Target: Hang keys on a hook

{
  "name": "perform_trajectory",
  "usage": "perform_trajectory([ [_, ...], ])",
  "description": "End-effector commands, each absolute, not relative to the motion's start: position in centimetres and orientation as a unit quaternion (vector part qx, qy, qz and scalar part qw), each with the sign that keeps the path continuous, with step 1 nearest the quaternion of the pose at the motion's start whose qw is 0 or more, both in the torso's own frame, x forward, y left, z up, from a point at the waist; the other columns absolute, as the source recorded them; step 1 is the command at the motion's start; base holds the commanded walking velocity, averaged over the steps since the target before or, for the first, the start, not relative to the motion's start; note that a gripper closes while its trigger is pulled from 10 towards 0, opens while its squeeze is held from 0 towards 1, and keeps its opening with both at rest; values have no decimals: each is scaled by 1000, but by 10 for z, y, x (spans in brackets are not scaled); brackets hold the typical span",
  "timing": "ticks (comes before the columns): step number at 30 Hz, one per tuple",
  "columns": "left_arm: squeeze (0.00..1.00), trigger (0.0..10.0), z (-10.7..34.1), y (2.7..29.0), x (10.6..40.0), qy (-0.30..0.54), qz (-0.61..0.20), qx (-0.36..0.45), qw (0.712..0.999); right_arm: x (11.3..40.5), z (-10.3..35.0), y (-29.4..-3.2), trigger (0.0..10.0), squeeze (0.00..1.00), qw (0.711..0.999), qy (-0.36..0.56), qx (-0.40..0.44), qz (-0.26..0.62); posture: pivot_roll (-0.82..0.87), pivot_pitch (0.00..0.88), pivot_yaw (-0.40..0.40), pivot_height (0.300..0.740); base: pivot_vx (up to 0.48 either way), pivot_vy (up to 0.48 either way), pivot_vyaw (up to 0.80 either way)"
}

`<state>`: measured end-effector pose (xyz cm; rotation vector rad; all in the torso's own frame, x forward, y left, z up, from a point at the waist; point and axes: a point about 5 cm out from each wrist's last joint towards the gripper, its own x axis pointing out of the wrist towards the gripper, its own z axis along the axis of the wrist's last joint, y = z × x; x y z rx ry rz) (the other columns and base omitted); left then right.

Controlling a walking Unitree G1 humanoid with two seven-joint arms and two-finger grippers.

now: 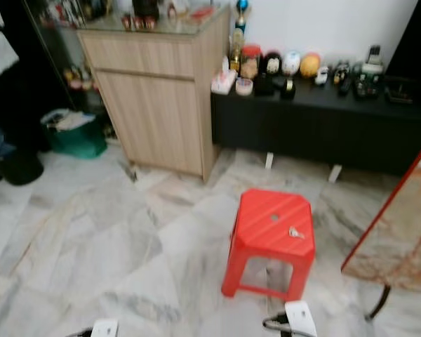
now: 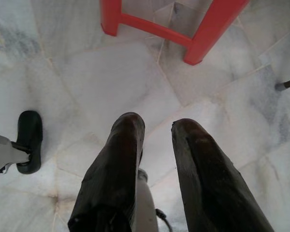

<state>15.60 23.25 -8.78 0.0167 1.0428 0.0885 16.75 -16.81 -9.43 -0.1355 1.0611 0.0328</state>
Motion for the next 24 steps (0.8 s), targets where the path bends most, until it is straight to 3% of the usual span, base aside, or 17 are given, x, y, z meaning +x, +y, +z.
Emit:
perform_trajectory([
  [1, 0, 10000, -88, 231, 156, 496, 39, 10, 867, 169, -94, -168, 10000, 0, 863, 501, -57, 11, 11, 0, 13, 740, 285, 0, 0],
  [24, 0, 10000, -90, 232, 150, 499, 37, 12, 866, 168, -94, -168, 10000, 0, 864, 500, -53, 10, 2, 0, 20, 740, 289, 0, 0],
])
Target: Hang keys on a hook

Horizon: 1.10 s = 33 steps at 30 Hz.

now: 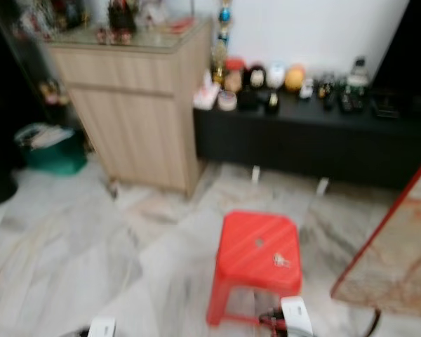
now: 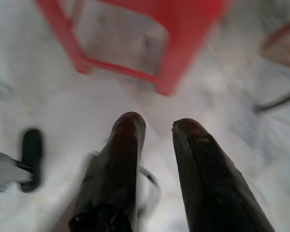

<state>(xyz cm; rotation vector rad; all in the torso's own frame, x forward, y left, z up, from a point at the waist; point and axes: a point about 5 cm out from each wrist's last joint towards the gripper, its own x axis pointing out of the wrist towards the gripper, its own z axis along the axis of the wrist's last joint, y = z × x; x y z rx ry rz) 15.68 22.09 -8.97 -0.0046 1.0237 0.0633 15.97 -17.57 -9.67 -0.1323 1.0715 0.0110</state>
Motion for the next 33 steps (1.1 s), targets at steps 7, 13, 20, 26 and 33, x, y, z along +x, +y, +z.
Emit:
perform_trajectory([
  [7, 0, 10000, -90, 231, 151, 495, 38, 14, 868, 168, -94, -168, 10000, 0, 865, 499, -52, 9, 2, 0, 23, 740, 39, 0, 0],
  [13, 0, 10000, -88, 232, 154, 491, 44, 11, 870, 166, -95, -168, 10000, 0, 865, 501, -42, -1, 1, 0, 25, 740, 0, 0, 0],
  [20, 0, 10000, -87, 234, 157, 486, 46, 12, 873, 164, -96, -168, 10000, 0, 860, 509, -31, -11, -1, 0, 26, 740, 0, 239, -308],
  [26, 0, 10000, -87, 236, 156, 487, 45, 15, 872, 165, -95, -168, 10000, 0, 862, 507, -33, -11, 0, 0, 28, 740, 0, 303, -638],
  [33, 0, 10000, -86, 238, 156, 486, 44, 18, 872, 165, -95, -168, 10000, 0, 863, 504, -33, -11, 0, 0, 28, 740, 0, 345, 0],
])
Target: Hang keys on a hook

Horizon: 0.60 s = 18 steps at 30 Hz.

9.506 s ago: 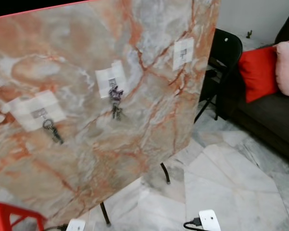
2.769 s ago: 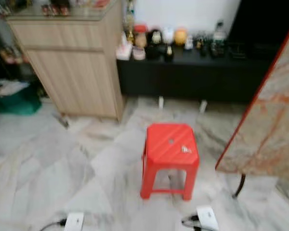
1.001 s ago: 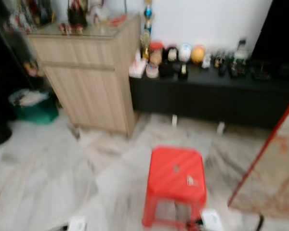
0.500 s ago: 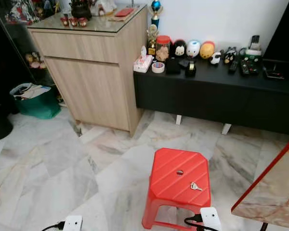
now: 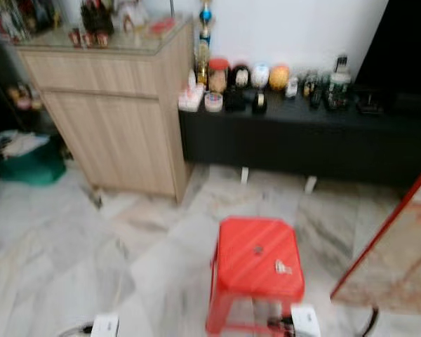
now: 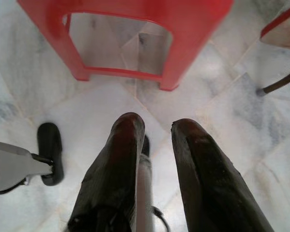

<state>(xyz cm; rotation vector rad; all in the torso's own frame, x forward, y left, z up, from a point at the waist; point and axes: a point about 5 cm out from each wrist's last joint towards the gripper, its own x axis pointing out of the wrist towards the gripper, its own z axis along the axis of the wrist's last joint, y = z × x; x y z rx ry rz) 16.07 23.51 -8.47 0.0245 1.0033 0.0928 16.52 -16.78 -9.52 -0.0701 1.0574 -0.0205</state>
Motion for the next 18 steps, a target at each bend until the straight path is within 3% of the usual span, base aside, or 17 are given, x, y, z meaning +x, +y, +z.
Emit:
perform_trajectory([
  [1, 0, 10000, -86, 238, 156, 486, 44, 18, 873, 165, -95, -168, 10000, 0, 863, 504, -33, -11, 0, 0, 28, 740, 0, 300, 0],
  [18, 0, 10000, -85, 236, 159, 480, 44, 19, 876, 167, -94, -168, 10000, 0, 865, 501, -31, -16, 12, 0, 22, 740, 0, 0, 0],
])
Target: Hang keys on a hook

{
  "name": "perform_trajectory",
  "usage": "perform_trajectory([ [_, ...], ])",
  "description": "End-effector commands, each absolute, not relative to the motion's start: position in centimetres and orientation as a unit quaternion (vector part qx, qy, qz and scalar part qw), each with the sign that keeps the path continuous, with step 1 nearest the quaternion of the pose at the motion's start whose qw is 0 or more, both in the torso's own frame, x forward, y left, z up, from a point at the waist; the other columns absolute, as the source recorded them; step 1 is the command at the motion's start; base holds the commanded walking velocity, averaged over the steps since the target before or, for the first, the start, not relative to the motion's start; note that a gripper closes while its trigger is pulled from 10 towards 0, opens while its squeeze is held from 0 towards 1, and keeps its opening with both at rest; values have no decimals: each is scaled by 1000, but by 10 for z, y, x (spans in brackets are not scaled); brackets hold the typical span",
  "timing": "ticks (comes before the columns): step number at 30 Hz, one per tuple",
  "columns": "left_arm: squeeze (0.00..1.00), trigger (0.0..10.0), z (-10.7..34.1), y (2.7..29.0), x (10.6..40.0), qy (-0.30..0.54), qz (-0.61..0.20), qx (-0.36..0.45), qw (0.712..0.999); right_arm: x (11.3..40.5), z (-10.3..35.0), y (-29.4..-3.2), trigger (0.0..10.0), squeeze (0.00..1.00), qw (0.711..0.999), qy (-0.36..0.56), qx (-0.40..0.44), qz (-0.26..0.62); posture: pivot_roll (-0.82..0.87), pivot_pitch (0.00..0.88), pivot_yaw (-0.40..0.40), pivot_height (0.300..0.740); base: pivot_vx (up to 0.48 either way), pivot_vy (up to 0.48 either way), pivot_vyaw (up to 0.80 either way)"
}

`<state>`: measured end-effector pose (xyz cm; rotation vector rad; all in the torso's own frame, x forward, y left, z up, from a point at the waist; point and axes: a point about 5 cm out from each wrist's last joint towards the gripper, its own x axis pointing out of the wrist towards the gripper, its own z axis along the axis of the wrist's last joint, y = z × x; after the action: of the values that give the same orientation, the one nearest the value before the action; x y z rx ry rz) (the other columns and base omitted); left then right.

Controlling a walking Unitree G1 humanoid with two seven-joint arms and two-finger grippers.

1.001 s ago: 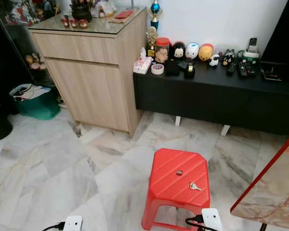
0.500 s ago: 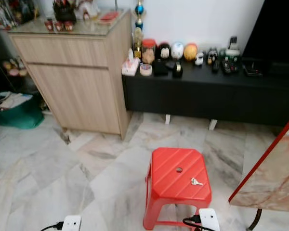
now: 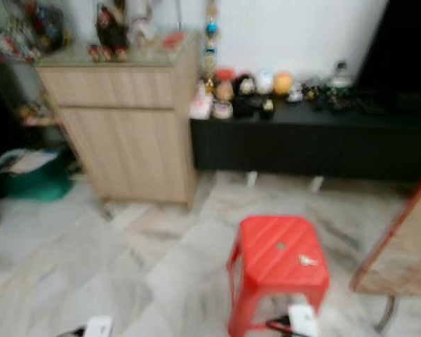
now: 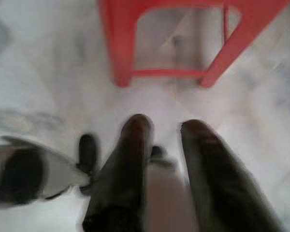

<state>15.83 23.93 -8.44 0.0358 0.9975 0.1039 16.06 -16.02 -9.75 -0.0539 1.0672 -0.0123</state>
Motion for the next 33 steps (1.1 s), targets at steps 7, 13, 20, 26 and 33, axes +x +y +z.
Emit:
perform_trajectory([
  [7, 0, 10000, -85, 234, 159, 478, 43, 14, 877, 168, -94, -168, 10000, 0, 866, 500, -30, -18, 16, 0, 22, 740, 0, 0, 0],
  [13, 0, 10000, -85, 235, 160, 476, 45, 15, 878, 168, -94, -167, 10000, 0, 866, 499, -30, -17, 18, 0, 20, 740, 246, 0, 0],
  [20, 0, 10000, -84, 237, 160, 475, 47, 15, 879, 168, -94, -167, 10000, 0, 866, 498, -30, -17, 20, 0, 21, 740, 323, 0, 0],
  [26, 0, 10000, -84, 239, 160, 474, 49, 15, 879, 169, -94, -167, 10000, 0, 867, 498, -31, -16, 20, 0, 21, 740, 334, 0, 0],
  [33, 0, 10000, -84, 239, 160, 473, 49, 15, 879, 169, -94, -167, 10000, 0, 868, 495, -30, -17, 21, 0, 21, 740, 344, 0, 0],
])
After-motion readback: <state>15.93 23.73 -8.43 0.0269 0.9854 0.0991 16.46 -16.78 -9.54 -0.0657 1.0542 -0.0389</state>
